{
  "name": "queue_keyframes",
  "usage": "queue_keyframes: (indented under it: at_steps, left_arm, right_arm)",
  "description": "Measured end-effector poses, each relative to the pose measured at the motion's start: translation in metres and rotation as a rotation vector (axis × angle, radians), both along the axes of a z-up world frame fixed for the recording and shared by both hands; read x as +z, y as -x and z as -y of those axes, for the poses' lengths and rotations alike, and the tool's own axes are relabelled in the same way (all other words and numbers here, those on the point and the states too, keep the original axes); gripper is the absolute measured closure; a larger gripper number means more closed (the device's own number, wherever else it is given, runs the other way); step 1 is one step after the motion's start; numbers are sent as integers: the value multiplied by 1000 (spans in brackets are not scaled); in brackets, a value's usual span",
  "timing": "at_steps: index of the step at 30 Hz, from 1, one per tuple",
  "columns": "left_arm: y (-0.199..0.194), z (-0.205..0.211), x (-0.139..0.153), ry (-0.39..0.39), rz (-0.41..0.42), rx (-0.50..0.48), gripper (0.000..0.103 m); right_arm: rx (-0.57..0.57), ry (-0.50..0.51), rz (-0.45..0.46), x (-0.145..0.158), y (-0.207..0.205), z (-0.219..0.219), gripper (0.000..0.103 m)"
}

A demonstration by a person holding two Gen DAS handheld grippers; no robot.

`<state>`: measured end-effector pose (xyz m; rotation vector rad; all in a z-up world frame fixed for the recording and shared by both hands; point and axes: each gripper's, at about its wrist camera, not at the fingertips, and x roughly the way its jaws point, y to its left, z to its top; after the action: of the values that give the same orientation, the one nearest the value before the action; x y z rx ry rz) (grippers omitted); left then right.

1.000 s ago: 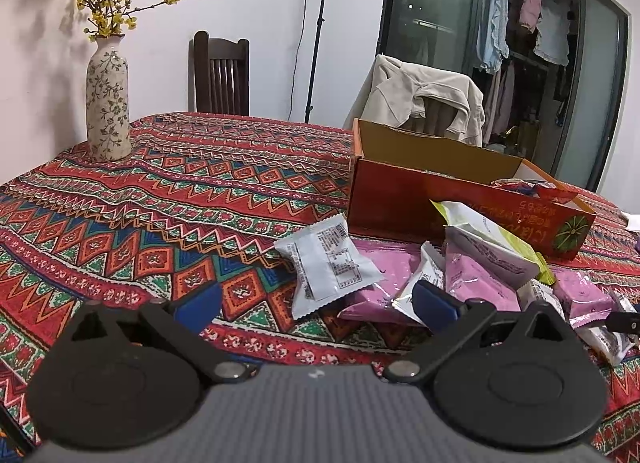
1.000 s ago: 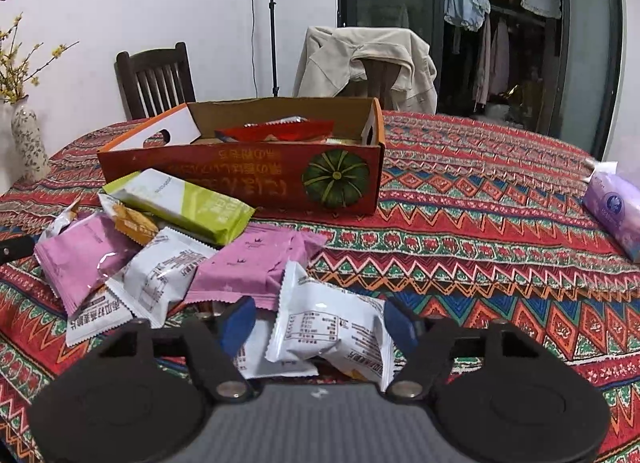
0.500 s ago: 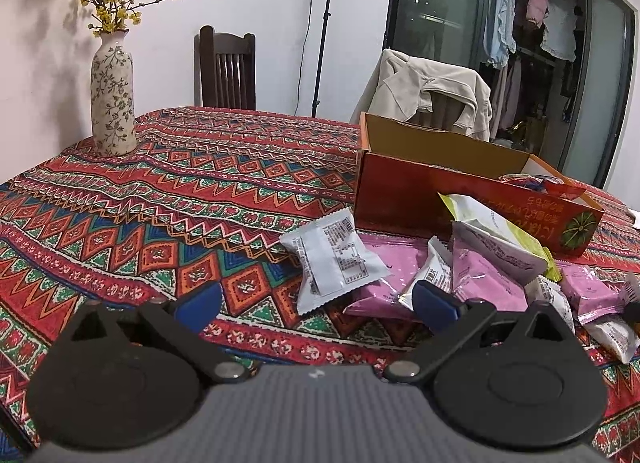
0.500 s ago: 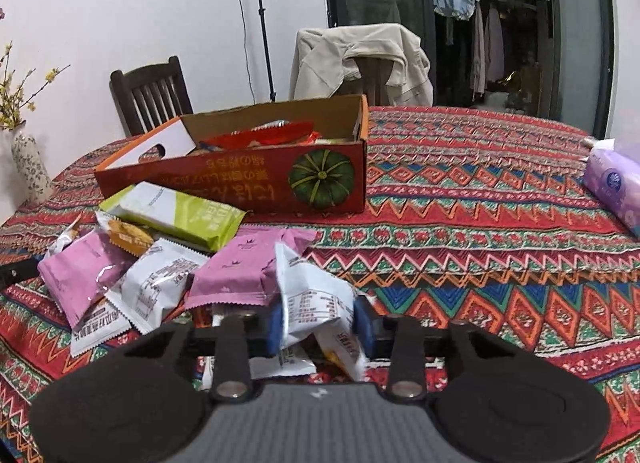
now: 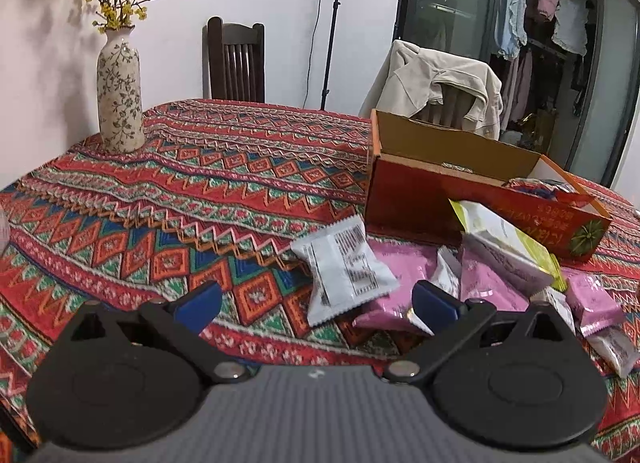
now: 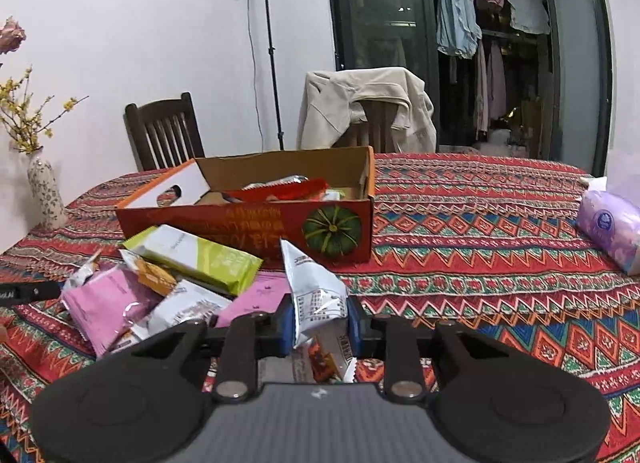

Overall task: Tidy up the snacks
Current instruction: 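Grasp the crumpled white packet with the right tool while the left tool approaches a white sachet, then close the left tool on the white sachet while the right tool holds the crumpled packet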

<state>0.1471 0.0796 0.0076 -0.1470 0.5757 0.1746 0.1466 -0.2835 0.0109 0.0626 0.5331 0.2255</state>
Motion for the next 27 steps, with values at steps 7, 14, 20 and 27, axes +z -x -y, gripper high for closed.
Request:
queue_keyframes:
  at_steps: [7,14,20,27]
  left_arm:
    - [-31,4,12,-48,-51,17,0]
    - [-62,9,4,-43,-127,24,0]
    - [-78,7,-7,-9,-191,37,11]
    - [-80,3,-5,65,-183,-9,40]
  right_arm:
    - [23,-11,34,10,-1,-9,78]
    - [52,-8,50,16,-4,-22,78]
    - [66,-6,53,18,-8,-29,78]
    - [74,-9,42,16,-12,-33,78]
